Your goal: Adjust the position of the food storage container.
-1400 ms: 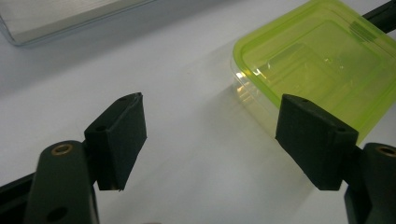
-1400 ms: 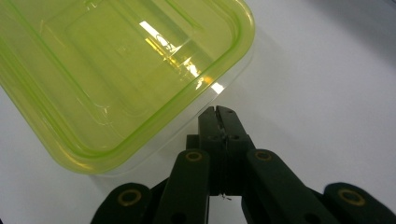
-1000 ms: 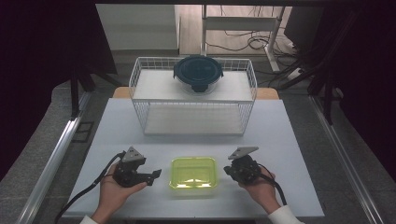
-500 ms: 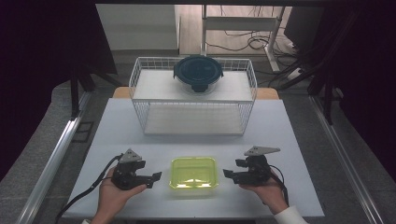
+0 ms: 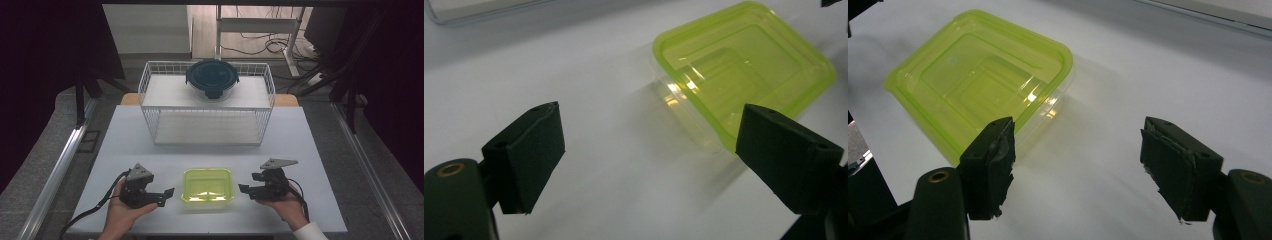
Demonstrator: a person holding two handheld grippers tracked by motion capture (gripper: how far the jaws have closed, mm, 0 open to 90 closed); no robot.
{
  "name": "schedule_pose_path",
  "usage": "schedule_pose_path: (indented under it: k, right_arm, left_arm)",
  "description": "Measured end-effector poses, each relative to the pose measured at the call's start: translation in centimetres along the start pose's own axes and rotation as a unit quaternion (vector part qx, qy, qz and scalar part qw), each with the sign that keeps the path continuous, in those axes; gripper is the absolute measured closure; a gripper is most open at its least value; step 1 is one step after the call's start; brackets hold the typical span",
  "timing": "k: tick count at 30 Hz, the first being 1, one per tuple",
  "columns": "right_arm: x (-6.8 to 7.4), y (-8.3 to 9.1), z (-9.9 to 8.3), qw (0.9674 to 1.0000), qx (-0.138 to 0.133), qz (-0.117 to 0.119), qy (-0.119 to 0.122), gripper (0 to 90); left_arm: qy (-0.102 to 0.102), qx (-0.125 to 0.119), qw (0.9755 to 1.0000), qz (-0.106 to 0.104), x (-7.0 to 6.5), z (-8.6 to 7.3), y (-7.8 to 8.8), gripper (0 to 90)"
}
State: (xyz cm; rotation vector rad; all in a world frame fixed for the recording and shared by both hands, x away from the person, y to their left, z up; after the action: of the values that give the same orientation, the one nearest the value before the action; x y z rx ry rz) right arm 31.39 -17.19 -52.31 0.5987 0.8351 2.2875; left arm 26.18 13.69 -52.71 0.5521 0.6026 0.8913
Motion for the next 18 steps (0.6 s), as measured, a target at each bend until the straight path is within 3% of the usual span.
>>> schedule_pose_path:
  k: [7,15,18]
  right_arm:
    - [0.4,0.0,-0.1,0.9999,0.001,0.013,-0.010,29.3]
    - [1.0,-0.2,-0.1,0.9980,0.002,0.050,-0.039,24.0]
    - [1.1,-0.2,-0.2,0.9971,0.001,0.058,-0.049,23.7]
  left_arm:
    - [0.011,-0.001,0.9999,-0.012,-0.5,-0.2,0.1,11.8]
    - [0.039,0.014,0.9976,-0.055,-1.3,-0.3,-0.6,15.4]
    - [0.044,0.015,0.9971,-0.060,-1.3,-0.2,-0.8,15.6]
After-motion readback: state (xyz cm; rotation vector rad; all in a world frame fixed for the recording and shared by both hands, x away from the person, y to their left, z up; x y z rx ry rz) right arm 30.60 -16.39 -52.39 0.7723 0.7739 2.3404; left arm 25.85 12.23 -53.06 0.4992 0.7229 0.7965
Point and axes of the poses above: each handheld gripper's, and its own axes: y roughly backward along the jaws, z roughly out of its top, x roughly to its left, the point moved 7 cm from there along -y, roughly forward along the jaws, and after that the axes turned 1 degree about y, right-handed, at the moved point
